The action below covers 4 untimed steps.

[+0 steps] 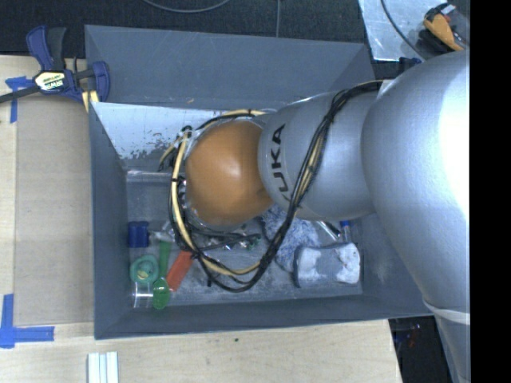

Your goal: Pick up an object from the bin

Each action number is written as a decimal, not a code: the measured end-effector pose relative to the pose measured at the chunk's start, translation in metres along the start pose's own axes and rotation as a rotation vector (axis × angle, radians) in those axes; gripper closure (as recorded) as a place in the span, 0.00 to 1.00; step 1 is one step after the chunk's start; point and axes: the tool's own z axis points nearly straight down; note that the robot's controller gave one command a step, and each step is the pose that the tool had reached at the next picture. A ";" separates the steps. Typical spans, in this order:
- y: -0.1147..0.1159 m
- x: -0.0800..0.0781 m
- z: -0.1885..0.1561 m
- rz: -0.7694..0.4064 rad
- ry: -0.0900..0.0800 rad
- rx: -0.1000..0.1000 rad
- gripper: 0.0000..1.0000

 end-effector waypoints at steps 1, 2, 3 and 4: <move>0.001 -0.007 -0.001 -0.002 0.009 -0.010 1.00; 0.001 -0.007 -0.001 -0.002 0.009 -0.010 1.00; 0.001 -0.007 -0.008 0.000 0.008 -0.010 1.00; 0.002 -0.006 -0.053 0.000 0.014 -0.013 1.00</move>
Offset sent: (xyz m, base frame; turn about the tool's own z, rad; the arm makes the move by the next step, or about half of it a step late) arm 0.0000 0.0000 0.0000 0.0000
